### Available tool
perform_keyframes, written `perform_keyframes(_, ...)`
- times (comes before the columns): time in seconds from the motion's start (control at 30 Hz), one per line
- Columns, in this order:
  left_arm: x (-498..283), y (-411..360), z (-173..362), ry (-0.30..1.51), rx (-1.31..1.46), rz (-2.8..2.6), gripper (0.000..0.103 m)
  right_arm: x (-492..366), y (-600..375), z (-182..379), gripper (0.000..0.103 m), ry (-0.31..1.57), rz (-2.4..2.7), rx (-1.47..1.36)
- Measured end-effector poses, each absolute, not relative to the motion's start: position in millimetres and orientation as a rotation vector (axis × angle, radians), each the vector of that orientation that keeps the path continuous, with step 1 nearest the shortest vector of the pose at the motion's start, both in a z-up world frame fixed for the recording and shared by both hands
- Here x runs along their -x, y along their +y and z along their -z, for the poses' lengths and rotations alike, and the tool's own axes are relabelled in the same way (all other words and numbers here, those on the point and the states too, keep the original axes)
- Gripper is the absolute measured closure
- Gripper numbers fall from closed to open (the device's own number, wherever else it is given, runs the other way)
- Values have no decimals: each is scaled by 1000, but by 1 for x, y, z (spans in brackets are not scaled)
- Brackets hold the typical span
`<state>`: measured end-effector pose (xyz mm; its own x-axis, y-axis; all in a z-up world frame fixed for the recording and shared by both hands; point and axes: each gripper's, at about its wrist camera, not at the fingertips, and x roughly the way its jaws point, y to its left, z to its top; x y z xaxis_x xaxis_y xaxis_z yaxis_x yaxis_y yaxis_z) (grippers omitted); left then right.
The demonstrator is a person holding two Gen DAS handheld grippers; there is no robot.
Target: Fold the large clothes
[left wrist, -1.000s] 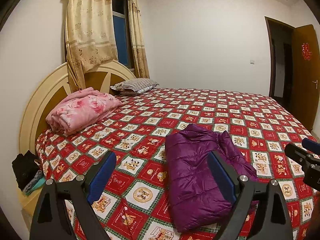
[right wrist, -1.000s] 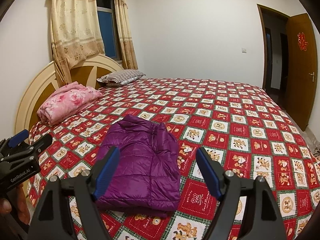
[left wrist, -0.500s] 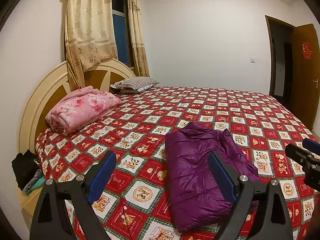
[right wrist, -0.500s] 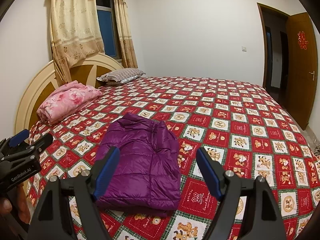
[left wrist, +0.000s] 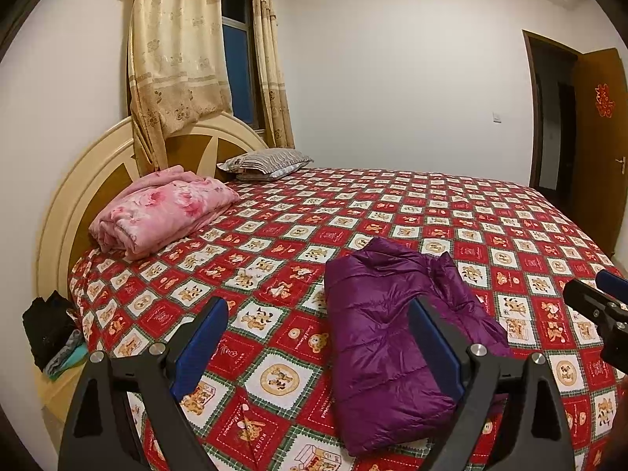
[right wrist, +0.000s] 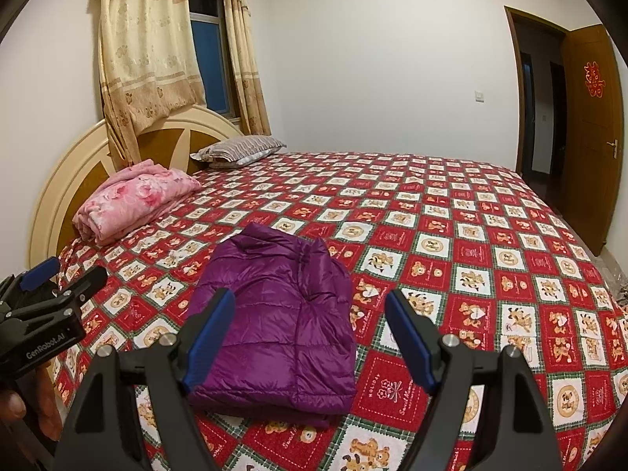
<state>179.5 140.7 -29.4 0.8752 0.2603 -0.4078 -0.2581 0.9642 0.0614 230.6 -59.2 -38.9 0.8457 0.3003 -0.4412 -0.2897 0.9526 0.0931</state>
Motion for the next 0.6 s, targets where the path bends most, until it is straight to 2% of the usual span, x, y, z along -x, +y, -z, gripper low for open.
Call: perform_keyframes(0.6, -180, 139, 22, 410, -14, -270, 10, -231, -56, 35, 21, 453, -316, -26)
